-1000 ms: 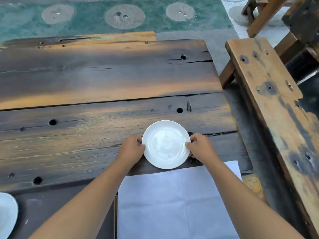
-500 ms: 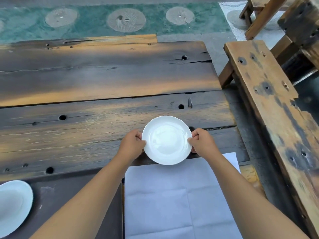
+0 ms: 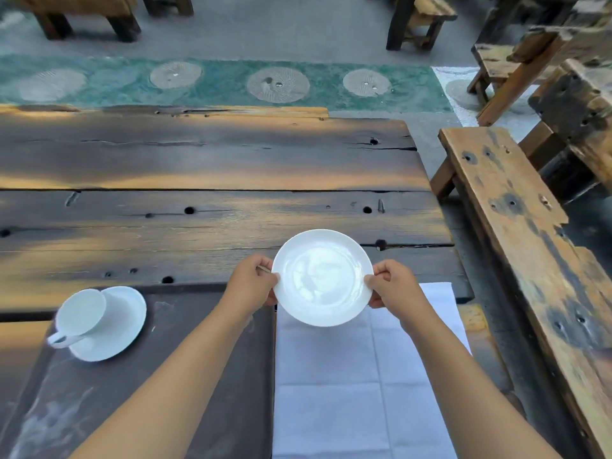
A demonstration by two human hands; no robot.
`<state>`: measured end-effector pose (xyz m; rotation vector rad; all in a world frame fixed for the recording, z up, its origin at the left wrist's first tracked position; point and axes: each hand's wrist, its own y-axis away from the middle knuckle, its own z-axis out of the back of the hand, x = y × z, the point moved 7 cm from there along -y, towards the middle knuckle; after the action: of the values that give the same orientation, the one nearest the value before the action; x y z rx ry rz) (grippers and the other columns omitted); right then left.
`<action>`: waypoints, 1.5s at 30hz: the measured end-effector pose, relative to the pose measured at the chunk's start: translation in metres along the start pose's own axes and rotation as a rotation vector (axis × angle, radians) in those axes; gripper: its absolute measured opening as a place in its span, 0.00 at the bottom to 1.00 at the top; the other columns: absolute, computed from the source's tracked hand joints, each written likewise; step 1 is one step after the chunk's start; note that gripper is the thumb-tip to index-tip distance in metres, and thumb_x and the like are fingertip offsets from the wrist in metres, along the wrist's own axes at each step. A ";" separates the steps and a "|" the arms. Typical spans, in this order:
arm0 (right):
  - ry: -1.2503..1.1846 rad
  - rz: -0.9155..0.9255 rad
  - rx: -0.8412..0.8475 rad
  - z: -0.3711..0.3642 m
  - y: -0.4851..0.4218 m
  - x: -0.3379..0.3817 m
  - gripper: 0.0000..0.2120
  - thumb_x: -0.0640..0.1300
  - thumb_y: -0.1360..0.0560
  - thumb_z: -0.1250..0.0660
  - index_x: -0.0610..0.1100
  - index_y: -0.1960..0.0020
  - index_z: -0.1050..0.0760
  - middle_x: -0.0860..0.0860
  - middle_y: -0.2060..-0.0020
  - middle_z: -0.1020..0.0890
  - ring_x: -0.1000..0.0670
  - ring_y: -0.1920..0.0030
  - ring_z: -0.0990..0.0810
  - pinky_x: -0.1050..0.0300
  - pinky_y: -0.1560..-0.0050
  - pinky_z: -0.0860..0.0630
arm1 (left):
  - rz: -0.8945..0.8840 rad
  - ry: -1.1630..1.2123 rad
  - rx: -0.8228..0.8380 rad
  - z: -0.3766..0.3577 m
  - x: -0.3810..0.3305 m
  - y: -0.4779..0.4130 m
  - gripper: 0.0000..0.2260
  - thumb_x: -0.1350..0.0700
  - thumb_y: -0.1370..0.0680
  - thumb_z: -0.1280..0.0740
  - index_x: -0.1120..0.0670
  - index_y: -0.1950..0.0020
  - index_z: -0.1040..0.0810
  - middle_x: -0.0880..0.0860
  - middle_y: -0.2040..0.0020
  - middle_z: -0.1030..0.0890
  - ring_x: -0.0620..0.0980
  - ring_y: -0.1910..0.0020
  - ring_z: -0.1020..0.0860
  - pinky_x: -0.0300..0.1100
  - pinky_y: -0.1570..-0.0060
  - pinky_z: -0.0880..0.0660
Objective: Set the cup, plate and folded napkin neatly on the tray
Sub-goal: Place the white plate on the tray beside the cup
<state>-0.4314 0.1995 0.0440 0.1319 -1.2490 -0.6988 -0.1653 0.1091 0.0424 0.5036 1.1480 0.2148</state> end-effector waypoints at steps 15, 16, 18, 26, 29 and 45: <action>-0.054 0.031 0.063 -0.085 0.120 0.001 0.01 0.35 0.23 0.35 0.37 0.54 0.26 0.45 0.67 0.21 0.50 0.70 0.22 0.54 0.64 0.22 | 0.023 0.202 0.066 0.102 0.074 0.094 0.04 0.65 0.23 0.34 0.58 0.53 0.22 0.57 0.60 0.15 0.55 0.65 0.19 0.51 0.60 0.19; -0.046 0.031 0.061 -0.094 0.125 0.002 0.01 0.35 0.23 0.35 0.37 0.53 0.26 0.45 0.67 0.21 0.50 0.70 0.22 0.54 0.64 0.22 | 0.025 0.202 0.071 0.110 0.079 0.096 0.04 0.65 0.23 0.34 0.58 0.52 0.22 0.58 0.60 0.15 0.56 0.64 0.19 0.52 0.59 0.19; -0.031 0.028 0.059 -0.112 0.133 0.004 0.01 0.35 0.23 0.35 0.37 0.53 0.25 0.45 0.67 0.21 0.51 0.70 0.22 0.55 0.65 0.22 | 0.041 0.217 0.076 0.129 0.088 0.098 0.03 0.65 0.23 0.34 0.58 0.52 0.23 0.57 0.61 0.16 0.56 0.65 0.19 0.50 0.61 0.19; 0.015 0.009 0.057 -0.178 0.147 0.016 0.01 0.36 0.24 0.34 0.38 0.53 0.24 0.44 0.66 0.21 0.48 0.69 0.21 0.53 0.62 0.19 | 0.045 0.219 0.044 0.194 0.119 0.091 0.05 0.67 0.24 0.33 0.58 0.55 0.23 0.53 0.66 0.17 0.53 0.67 0.20 0.53 0.57 0.19; 0.029 0.003 0.051 -0.195 0.149 0.023 0.02 0.36 0.23 0.33 0.37 0.52 0.25 0.42 0.66 0.21 0.45 0.67 0.21 0.48 0.59 0.18 | 0.054 0.210 0.039 0.210 0.126 0.084 0.05 0.66 0.24 0.33 0.57 0.55 0.23 0.53 0.66 0.17 0.51 0.69 0.20 0.49 0.62 0.19; 0.355 0.043 -0.054 -0.209 0.106 0.010 0.05 0.40 0.27 0.32 0.47 0.59 0.27 0.44 0.67 0.18 0.50 0.71 0.22 0.55 0.63 0.23 | 0.100 0.122 0.033 0.199 0.146 0.039 0.03 0.65 0.23 0.32 0.58 0.53 0.23 0.55 0.63 0.20 0.51 0.68 0.21 0.44 0.68 0.21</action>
<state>-0.1981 0.2202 0.0297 0.1762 -0.8898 -0.6391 0.0781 0.1494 0.0051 0.5841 1.2474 0.3172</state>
